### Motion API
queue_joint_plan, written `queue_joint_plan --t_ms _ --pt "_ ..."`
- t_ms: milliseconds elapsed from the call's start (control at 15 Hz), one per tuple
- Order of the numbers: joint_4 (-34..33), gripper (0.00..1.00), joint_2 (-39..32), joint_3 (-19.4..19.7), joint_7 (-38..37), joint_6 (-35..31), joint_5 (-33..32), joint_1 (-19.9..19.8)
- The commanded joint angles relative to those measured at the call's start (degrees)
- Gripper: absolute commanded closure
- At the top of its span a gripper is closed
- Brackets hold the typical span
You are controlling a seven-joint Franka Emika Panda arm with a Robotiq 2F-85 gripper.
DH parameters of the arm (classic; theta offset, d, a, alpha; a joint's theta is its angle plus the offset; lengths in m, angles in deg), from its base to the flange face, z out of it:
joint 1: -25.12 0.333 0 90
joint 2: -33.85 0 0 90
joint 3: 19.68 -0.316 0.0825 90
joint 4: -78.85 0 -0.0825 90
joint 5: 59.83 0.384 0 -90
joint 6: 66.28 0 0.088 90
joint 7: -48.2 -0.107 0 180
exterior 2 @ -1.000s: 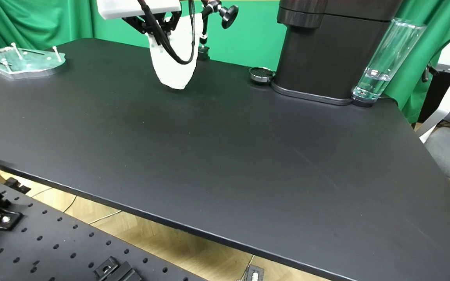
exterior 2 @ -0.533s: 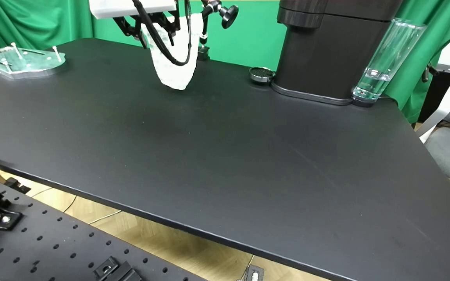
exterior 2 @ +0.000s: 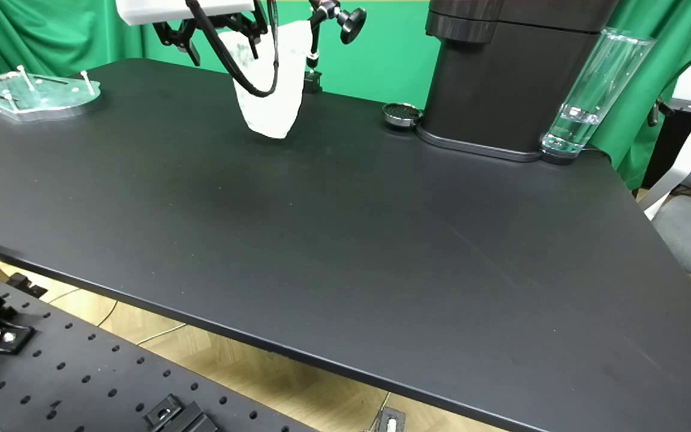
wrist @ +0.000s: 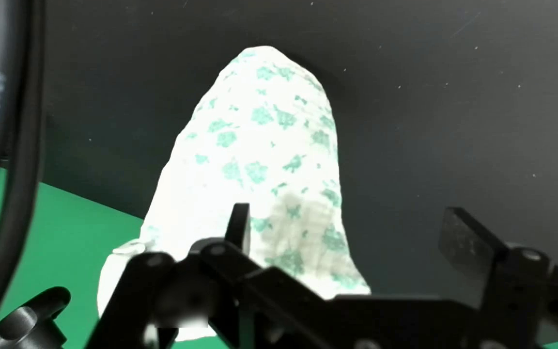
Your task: Put the towel on the table
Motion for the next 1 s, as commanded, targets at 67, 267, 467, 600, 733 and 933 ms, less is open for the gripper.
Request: queue_joint_plan --t_ms 67,267,467,600,733,933 --pt "-0.3 0.25 -0.7 4.3 2.6 -3.9 1.6 2.2" --pt "-0.3 0.47 -1.5 6.5 4.4 -5.1 4.0 3.6" --pt "-0.3 0.68 -2.3 8.0 6.0 -6.1 6.6 5.2" --pt "-0.2 0.82 -3.0 8.2 6.5 -6.9 7.8 6.0" --pt "-0.2 0.95 -3.5 8.1 6.9 -7.7 8.6 6.6" --pt "-0.2 1.0 -4.2 7.8 6.9 -8.4 9.2 7.2"
